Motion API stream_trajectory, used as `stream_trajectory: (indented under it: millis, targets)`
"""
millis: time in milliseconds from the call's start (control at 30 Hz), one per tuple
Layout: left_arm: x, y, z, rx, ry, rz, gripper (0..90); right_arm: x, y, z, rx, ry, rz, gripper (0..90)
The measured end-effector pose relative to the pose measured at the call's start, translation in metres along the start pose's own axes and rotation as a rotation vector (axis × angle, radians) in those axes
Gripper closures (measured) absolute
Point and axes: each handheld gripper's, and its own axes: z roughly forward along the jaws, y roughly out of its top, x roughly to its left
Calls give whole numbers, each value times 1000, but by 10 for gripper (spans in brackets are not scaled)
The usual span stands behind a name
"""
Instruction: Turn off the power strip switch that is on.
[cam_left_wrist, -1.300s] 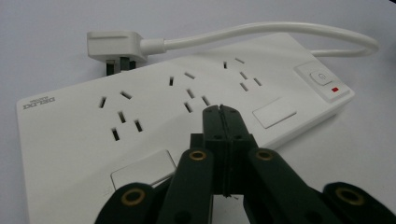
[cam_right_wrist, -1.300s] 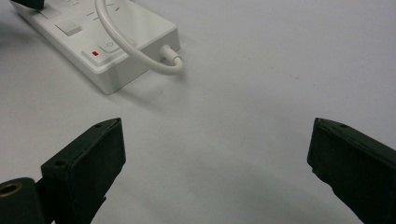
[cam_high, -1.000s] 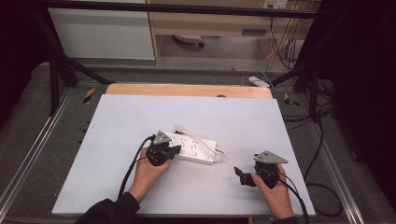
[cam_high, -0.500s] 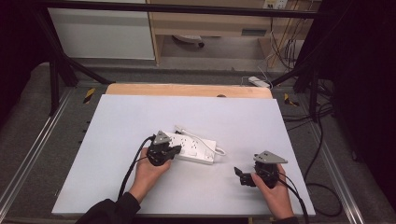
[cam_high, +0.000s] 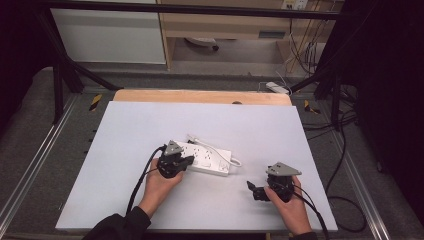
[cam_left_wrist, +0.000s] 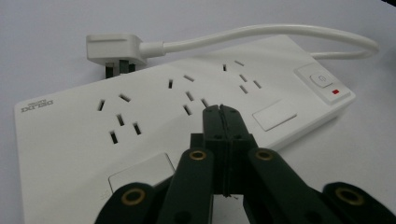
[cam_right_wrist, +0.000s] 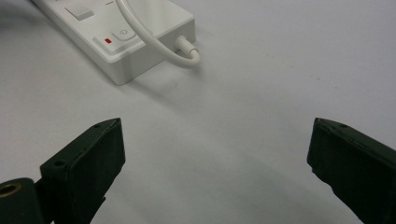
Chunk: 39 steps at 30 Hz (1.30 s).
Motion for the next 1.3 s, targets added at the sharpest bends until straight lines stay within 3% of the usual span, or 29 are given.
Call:
stream_trajectory:
  millis: [1033,1133,1167,1233,1300]
  targets:
    - [2,-1,1,-12,-3,-11,900,-3,-1,-3,-5,-10,13,45]
    - [2,-1,0,-2,35,6,900,-3,-1,-3,-8,-11,10,45]
    - [4,-1,-1,-1,43,5,900,-3,-1,-3,-8,-11,10,45]
    - [10,-2,-2,-1,13,-60,900,-3,-1,-3,-6,-11,12,45]
    - [11,-2,-2,-2,4,-49,900,-3,-1,-2,-3,-7,11,45]
